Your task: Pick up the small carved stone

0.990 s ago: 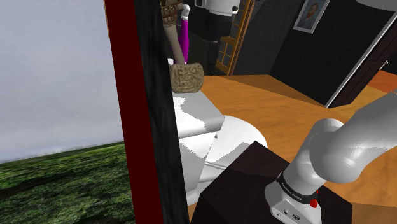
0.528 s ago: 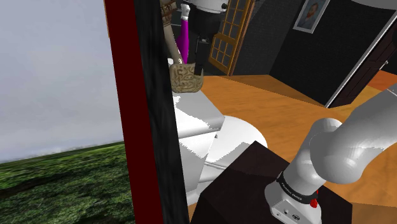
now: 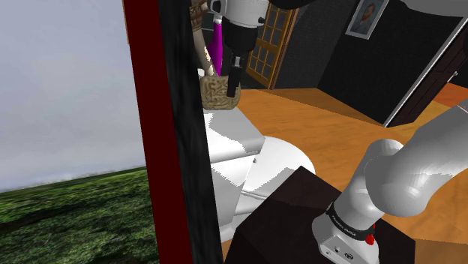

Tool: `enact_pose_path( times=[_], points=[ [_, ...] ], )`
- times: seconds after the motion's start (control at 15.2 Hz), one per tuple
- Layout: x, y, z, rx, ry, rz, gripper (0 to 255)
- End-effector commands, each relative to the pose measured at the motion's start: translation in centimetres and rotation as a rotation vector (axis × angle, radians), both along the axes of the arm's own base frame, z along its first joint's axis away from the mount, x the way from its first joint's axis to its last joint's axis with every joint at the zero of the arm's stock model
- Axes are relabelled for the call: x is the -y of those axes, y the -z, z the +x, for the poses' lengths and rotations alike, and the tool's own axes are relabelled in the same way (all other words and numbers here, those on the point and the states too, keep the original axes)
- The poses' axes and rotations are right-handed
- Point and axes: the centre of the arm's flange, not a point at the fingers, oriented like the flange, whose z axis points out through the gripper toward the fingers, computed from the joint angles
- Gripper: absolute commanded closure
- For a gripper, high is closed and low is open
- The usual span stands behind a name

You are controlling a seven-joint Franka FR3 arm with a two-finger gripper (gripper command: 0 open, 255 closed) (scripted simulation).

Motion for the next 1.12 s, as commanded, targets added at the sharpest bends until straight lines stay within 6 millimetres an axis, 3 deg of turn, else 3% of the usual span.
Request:
enact_pose_path(
  times=[0.0, 0.4, 1.06],
  points=[
    [-0.1, 0.1, 0.0, -0.001, -0.001, 0.000, 255],
    [0.1, 0.1, 0.0, -0.001, -0.001, 0.000, 255],
    [0.1, -5.2, 0.0, -0.001, -0.001, 0.000, 255]
  ],
)
